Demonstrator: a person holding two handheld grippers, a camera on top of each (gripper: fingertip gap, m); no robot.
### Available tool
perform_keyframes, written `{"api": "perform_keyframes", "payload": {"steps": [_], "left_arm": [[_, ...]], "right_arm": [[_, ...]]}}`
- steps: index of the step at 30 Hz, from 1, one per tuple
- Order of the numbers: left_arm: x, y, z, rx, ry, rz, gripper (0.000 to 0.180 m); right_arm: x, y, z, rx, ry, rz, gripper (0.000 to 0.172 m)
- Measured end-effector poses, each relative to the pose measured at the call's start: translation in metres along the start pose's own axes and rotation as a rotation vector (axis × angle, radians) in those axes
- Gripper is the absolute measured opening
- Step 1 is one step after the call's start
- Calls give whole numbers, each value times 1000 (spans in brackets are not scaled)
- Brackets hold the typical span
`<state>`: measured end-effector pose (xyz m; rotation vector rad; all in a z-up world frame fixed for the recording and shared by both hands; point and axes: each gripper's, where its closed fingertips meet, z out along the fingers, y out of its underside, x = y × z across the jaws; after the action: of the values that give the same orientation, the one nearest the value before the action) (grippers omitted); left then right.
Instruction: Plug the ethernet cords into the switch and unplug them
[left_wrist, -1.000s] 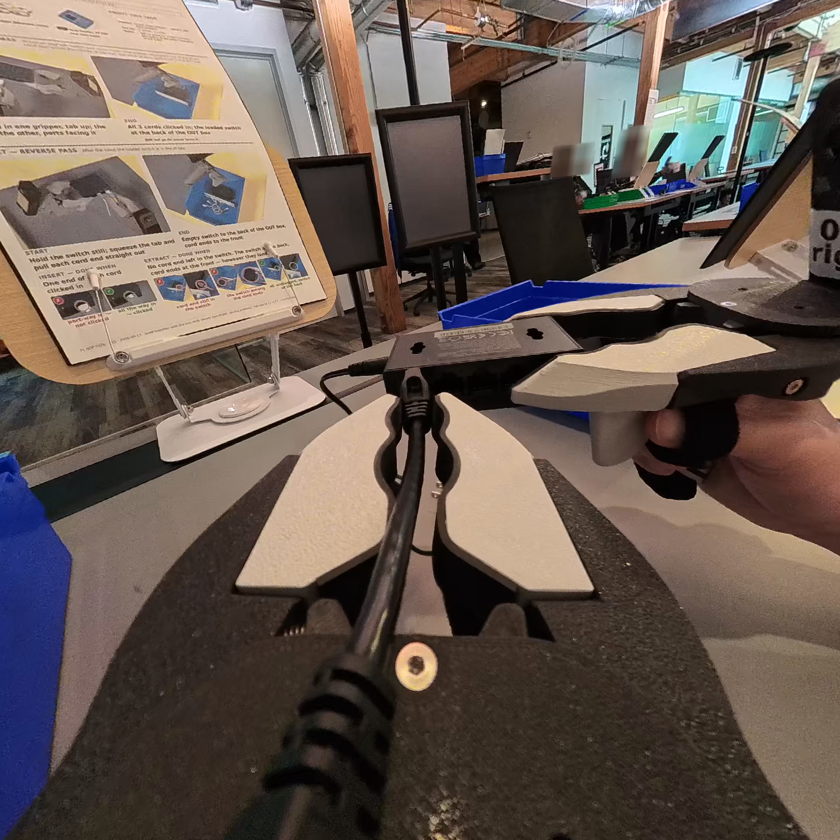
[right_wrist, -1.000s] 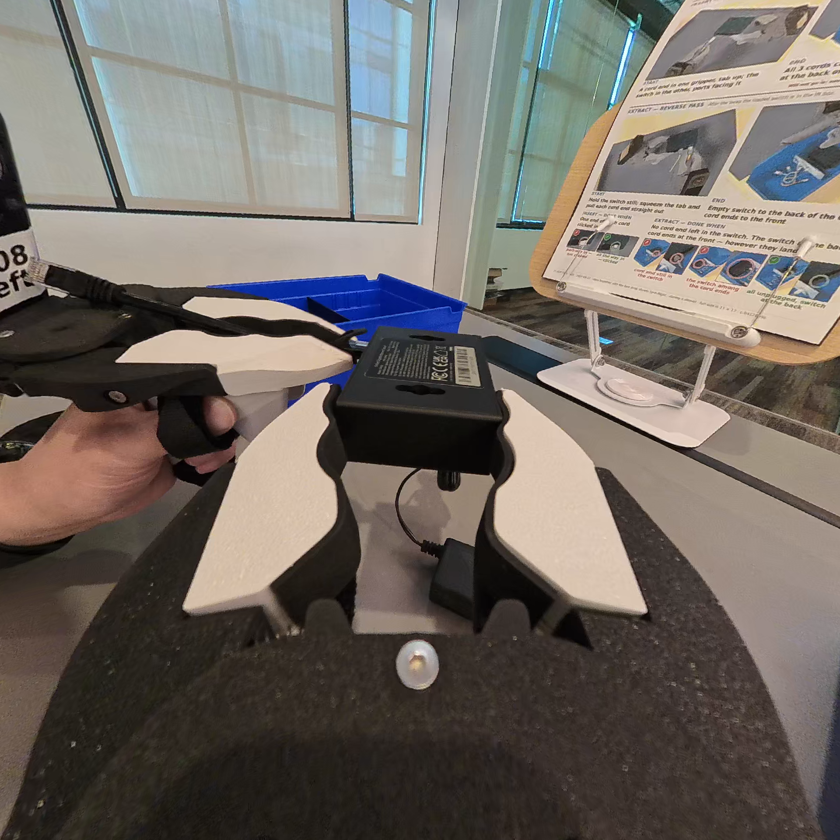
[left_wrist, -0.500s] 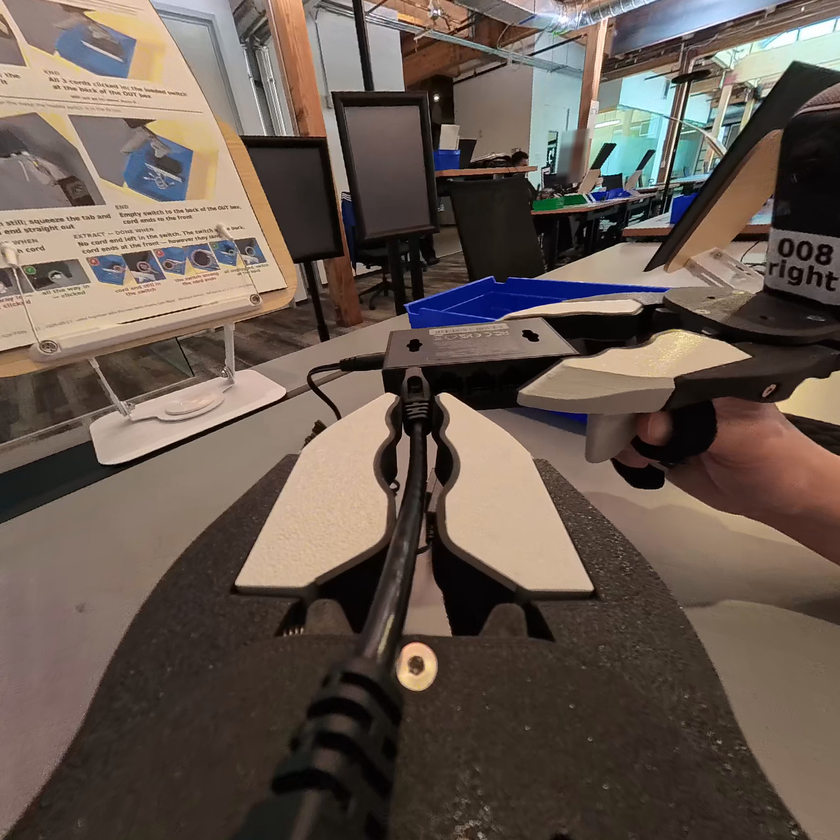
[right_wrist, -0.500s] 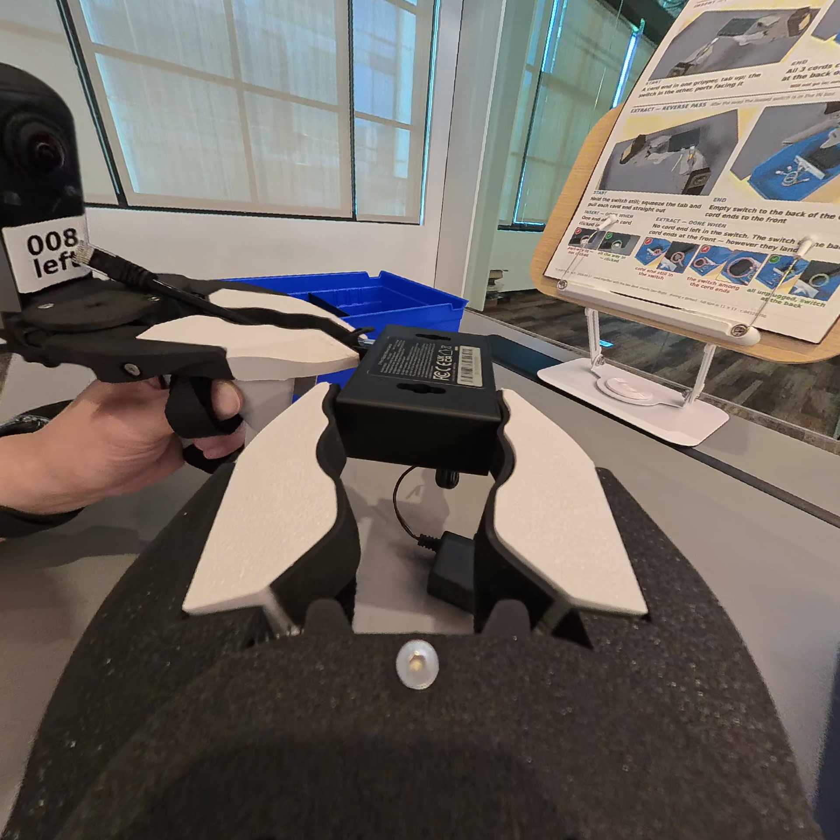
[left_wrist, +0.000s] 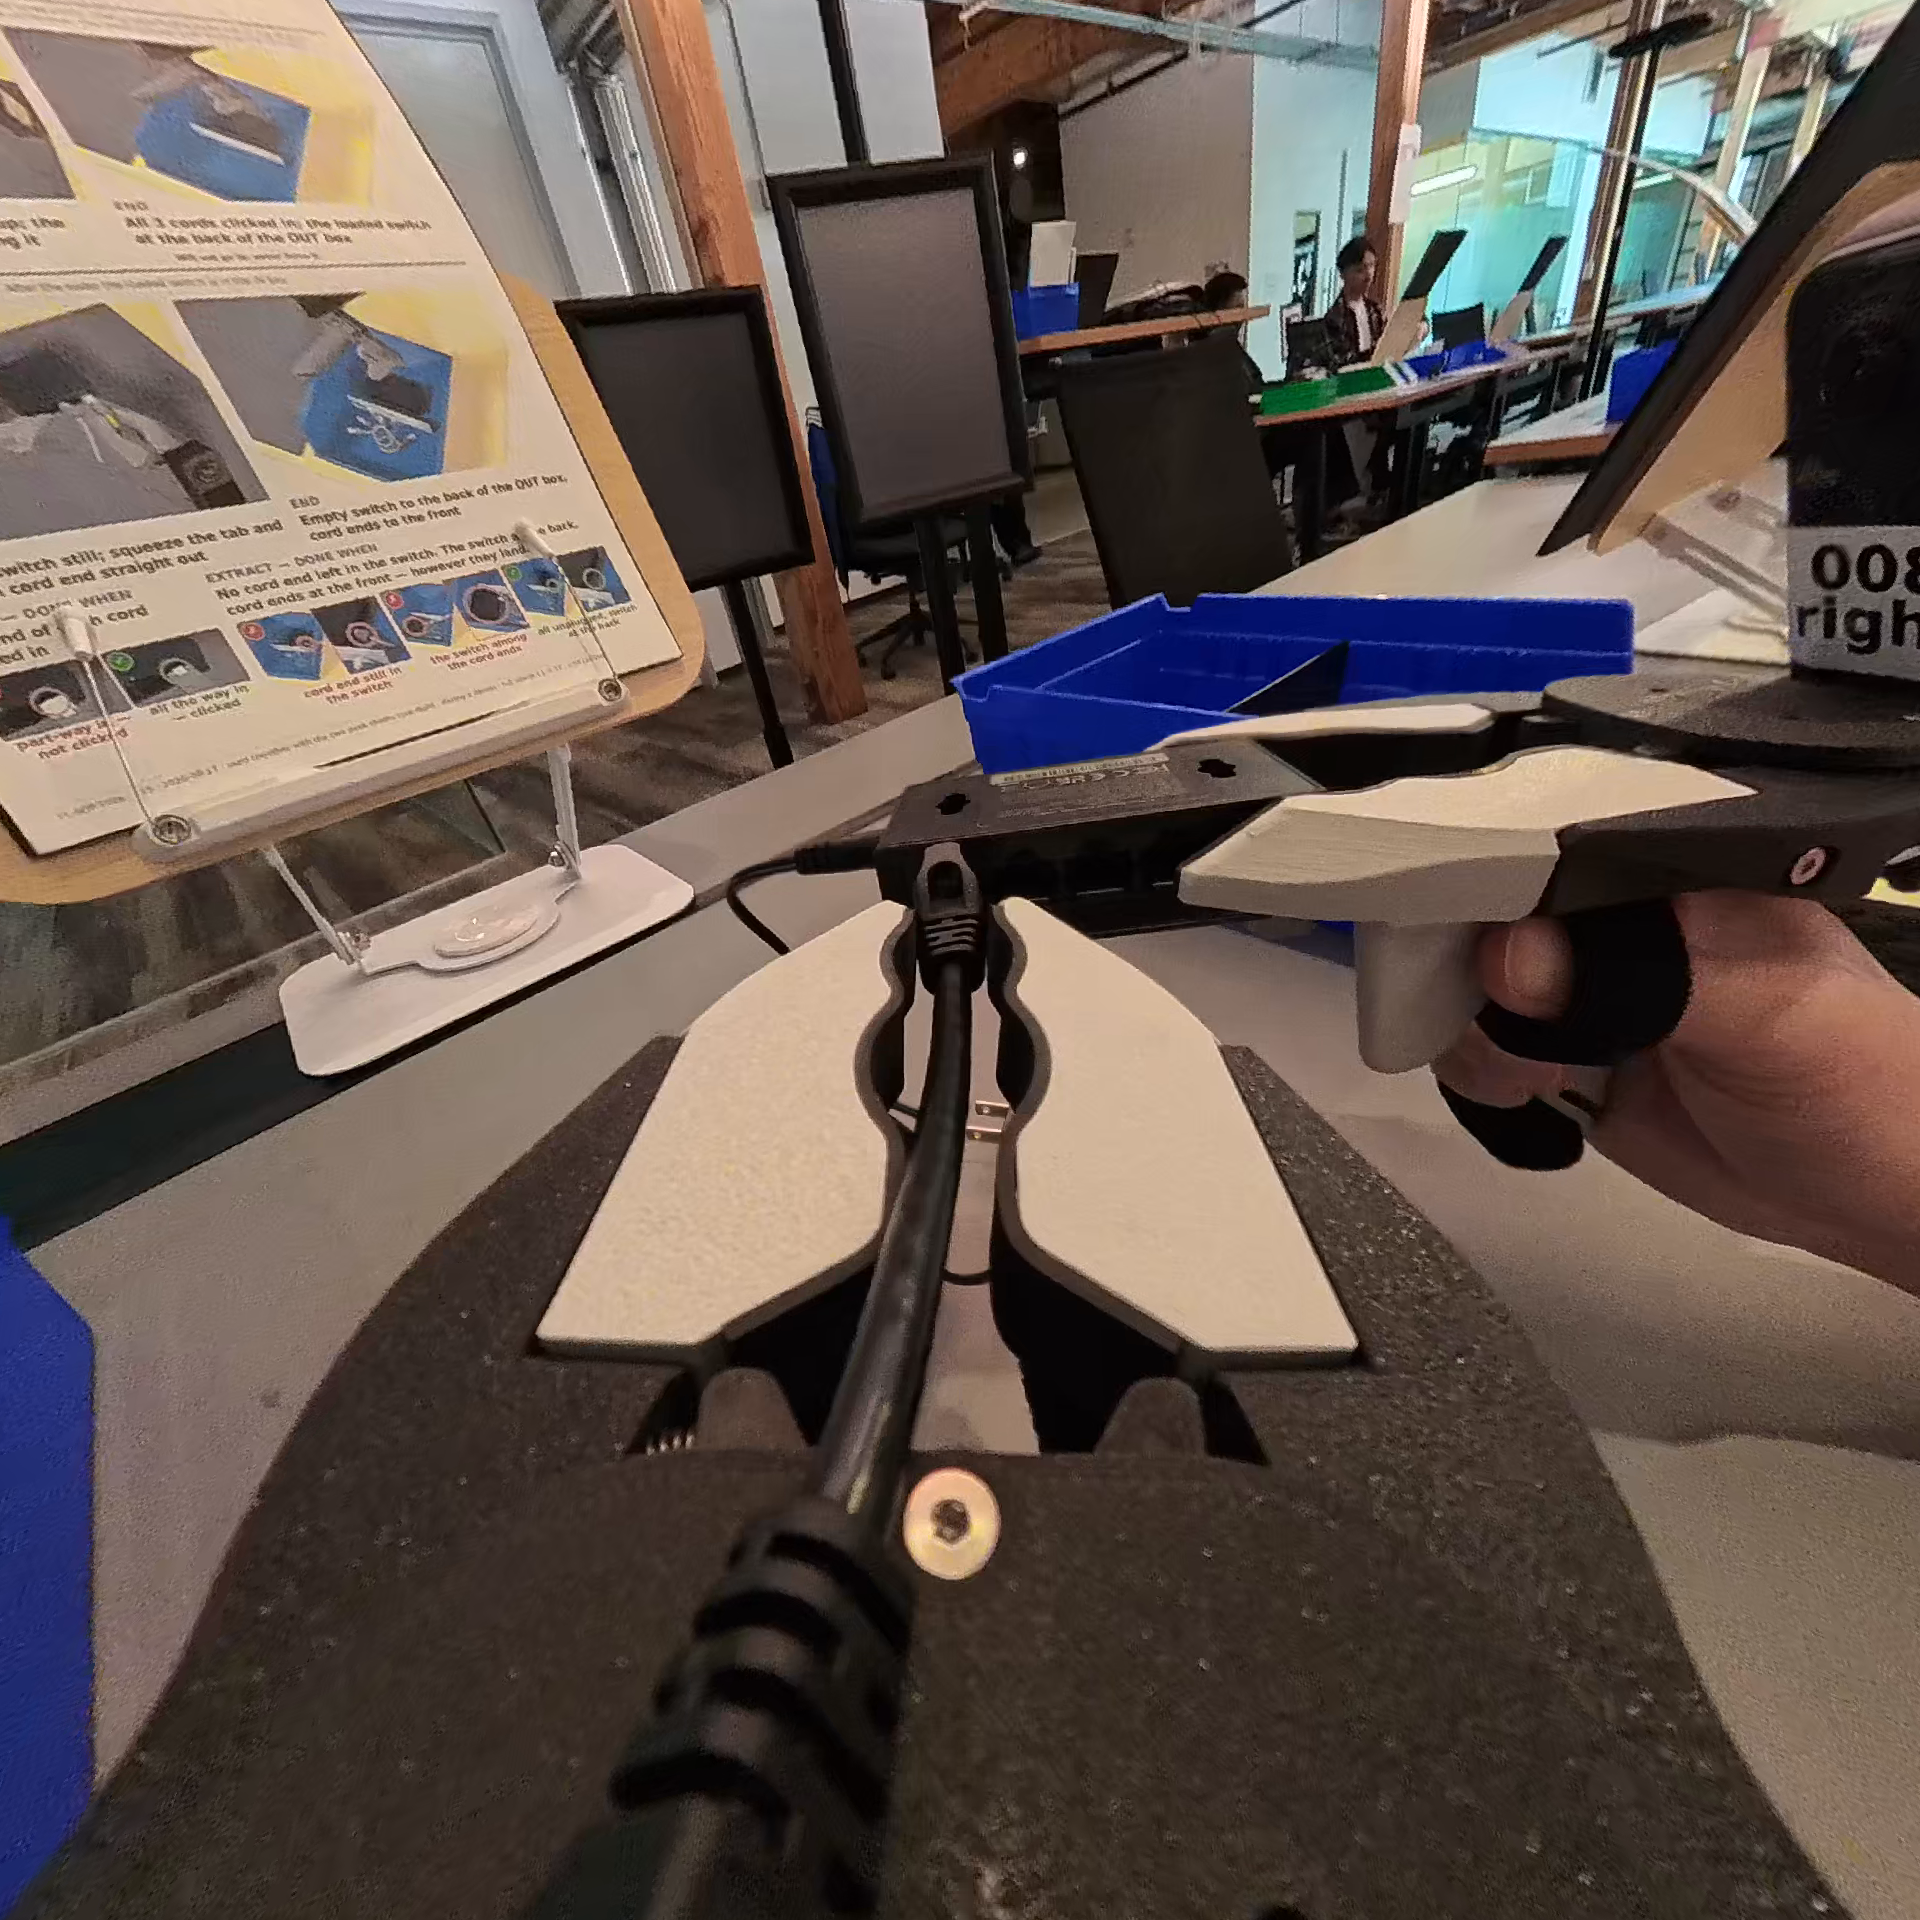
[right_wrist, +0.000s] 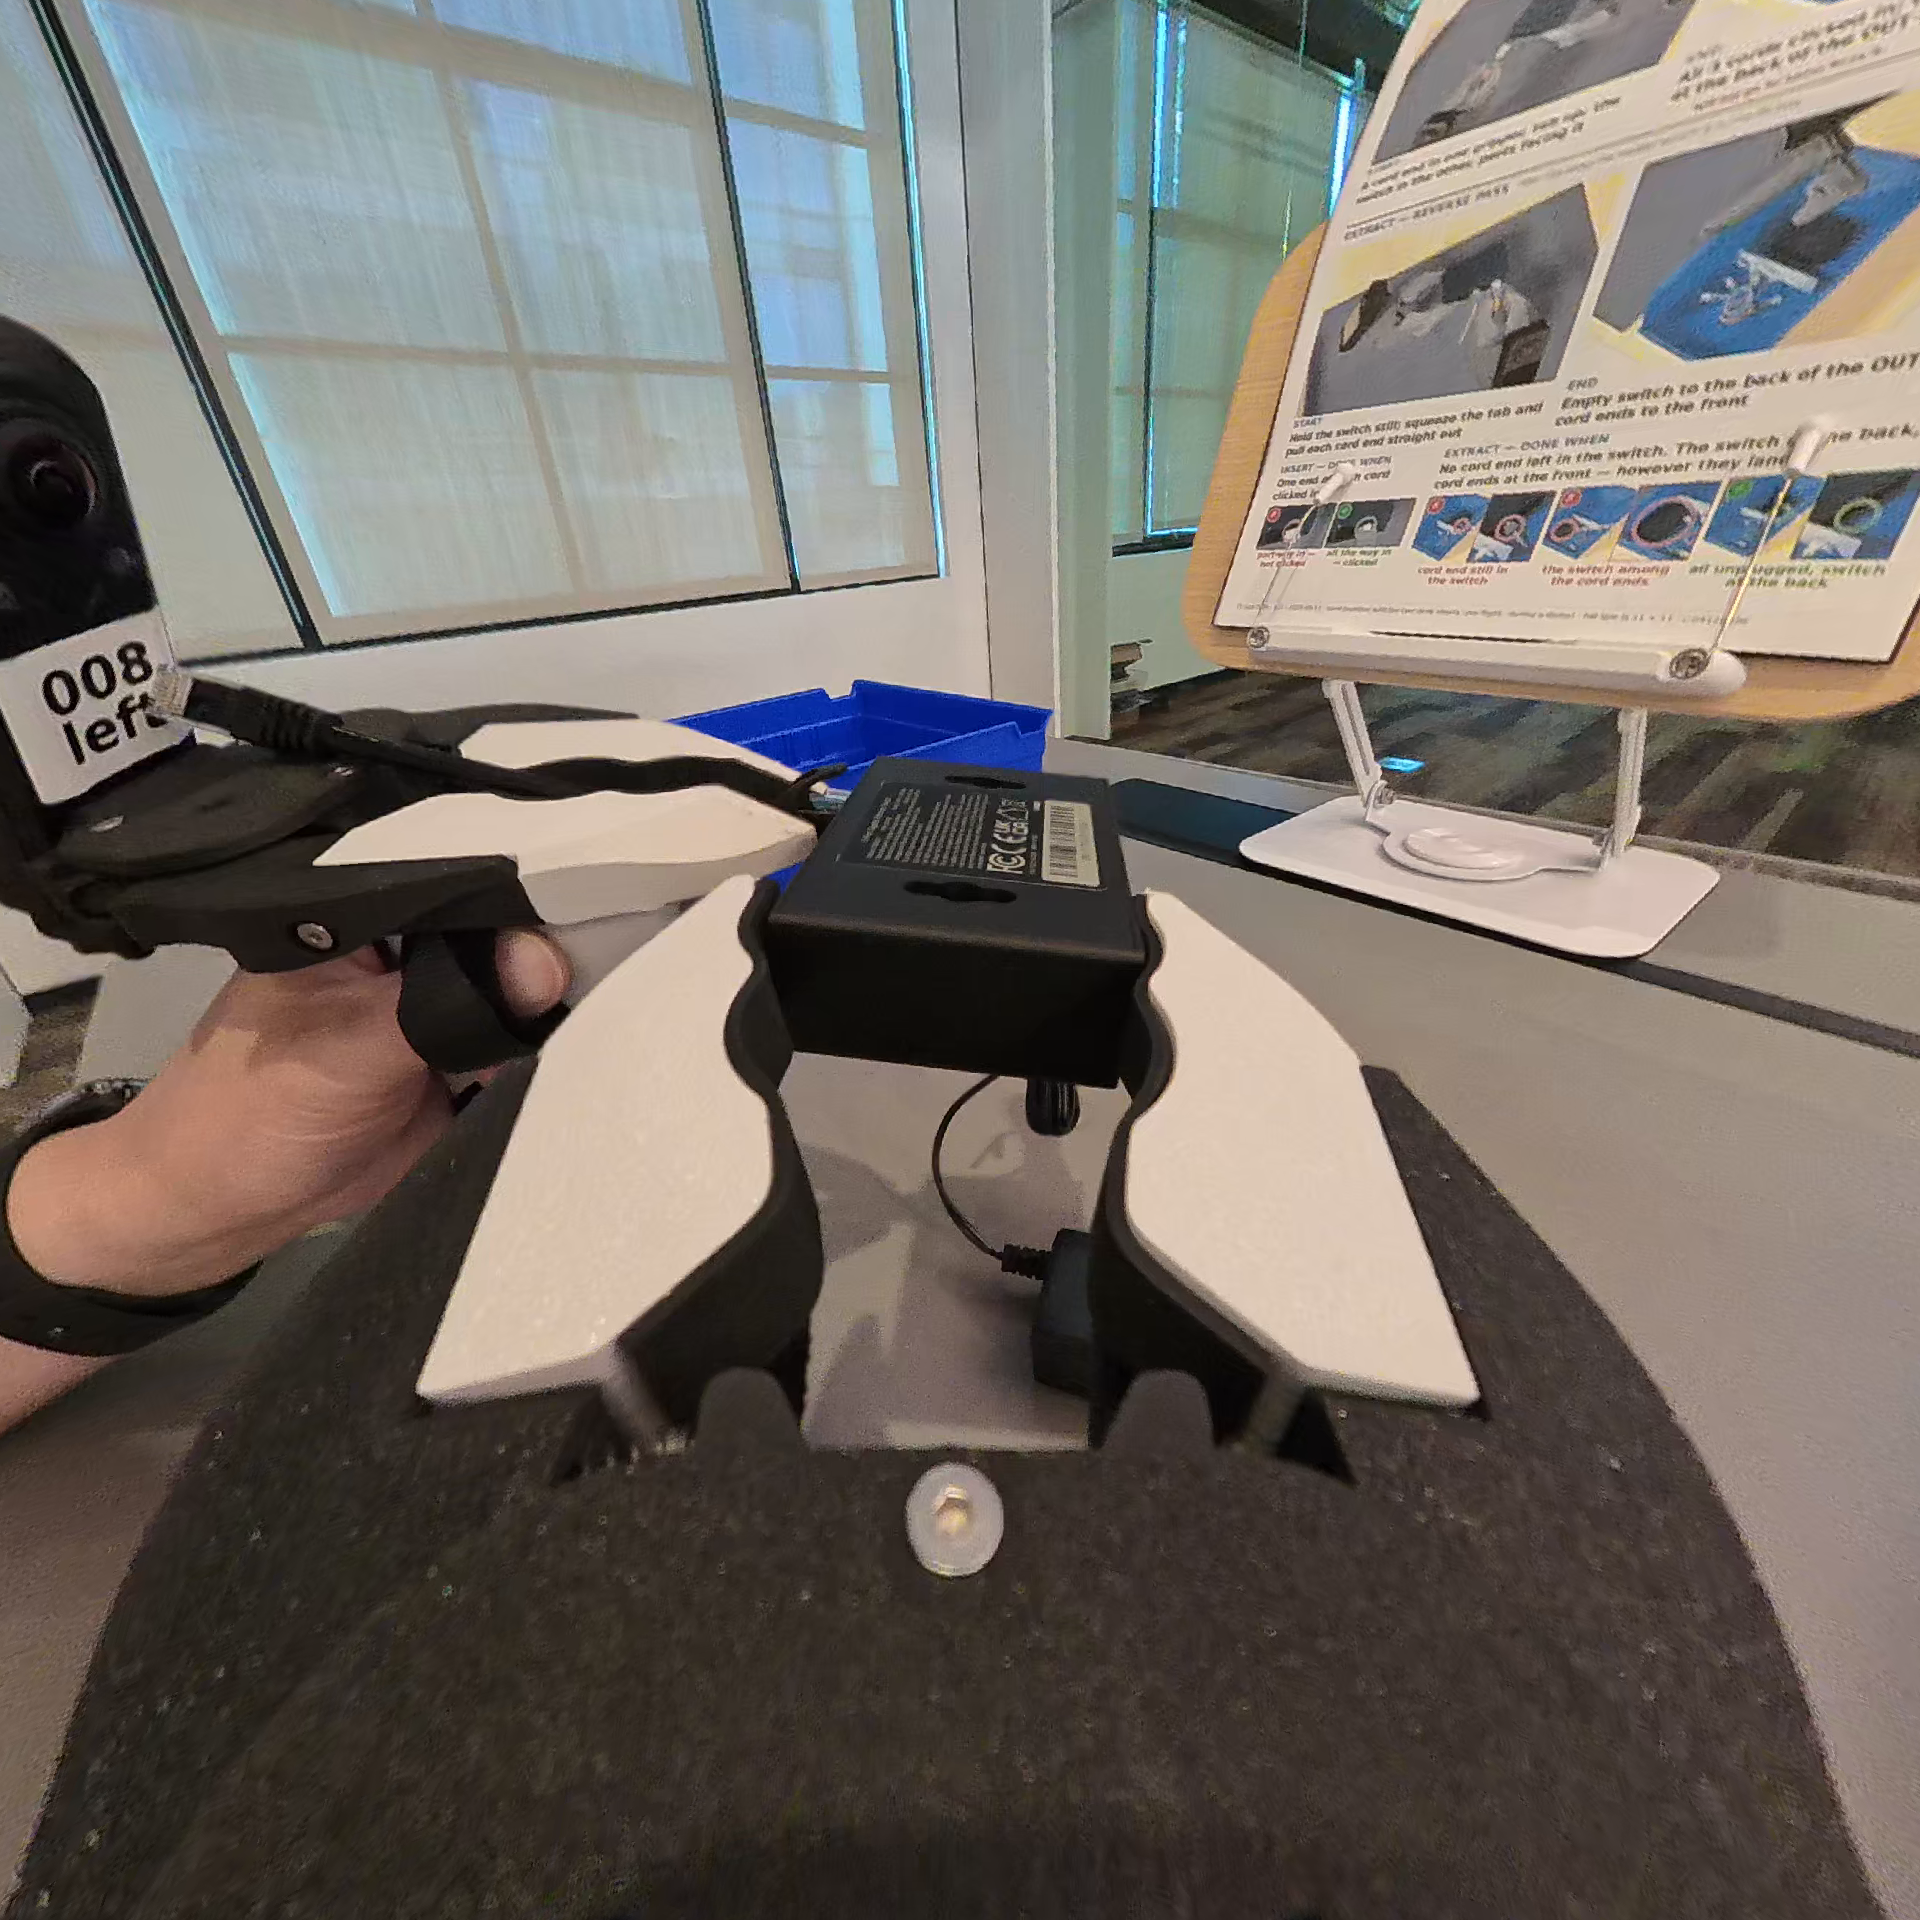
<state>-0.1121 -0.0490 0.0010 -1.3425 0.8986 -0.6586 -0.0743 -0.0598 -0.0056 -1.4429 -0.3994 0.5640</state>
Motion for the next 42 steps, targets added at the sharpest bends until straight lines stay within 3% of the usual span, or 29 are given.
{"api": "perform_keyframes", "payload": {"steps": [13, 15, 18, 42], "left_arm": [[-7, 12, 4, -83, -24, -135, 29], [-7, 11, 2, -79, -24, -134, 28], [-1, 13, 2, -95, 11, -123, 12], [5, 15, 3, -117, 76, -230, 12]], "right_arm": [[12, 5, 0, 5, 17, 140, 62], [12, 6, 0, 1, 15, 137, 62], [11, 8, 2, -9, 18, 129, 62], [11, 8, -3, 13, -20, 143, 62]]}}
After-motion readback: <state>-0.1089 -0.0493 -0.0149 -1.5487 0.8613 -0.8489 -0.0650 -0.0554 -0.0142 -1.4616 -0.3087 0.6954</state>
